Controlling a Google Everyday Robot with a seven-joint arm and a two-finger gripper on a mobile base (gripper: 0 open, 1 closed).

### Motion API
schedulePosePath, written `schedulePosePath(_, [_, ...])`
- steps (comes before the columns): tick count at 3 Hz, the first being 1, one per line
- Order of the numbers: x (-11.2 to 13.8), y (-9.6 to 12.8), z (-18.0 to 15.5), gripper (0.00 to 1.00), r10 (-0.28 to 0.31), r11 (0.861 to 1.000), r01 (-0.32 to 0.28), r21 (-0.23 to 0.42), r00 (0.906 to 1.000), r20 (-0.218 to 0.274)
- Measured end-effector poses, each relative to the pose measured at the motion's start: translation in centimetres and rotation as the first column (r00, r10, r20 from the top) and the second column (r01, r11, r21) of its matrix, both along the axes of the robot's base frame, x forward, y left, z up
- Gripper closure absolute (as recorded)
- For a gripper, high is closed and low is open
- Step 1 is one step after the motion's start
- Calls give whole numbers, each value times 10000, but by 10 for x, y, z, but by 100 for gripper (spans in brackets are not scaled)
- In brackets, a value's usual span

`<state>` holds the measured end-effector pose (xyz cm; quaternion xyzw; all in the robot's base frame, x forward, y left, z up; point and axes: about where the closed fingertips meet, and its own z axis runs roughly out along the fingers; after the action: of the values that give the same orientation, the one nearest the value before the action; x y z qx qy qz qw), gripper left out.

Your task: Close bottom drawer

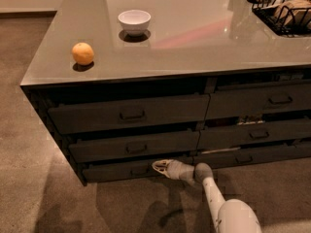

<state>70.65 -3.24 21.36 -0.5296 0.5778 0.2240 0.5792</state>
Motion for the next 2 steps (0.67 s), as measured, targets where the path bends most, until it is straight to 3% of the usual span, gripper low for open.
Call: schedulePosePath(2, [0, 0, 0, 100, 1, 10000, -1, 0, 10000, 0])
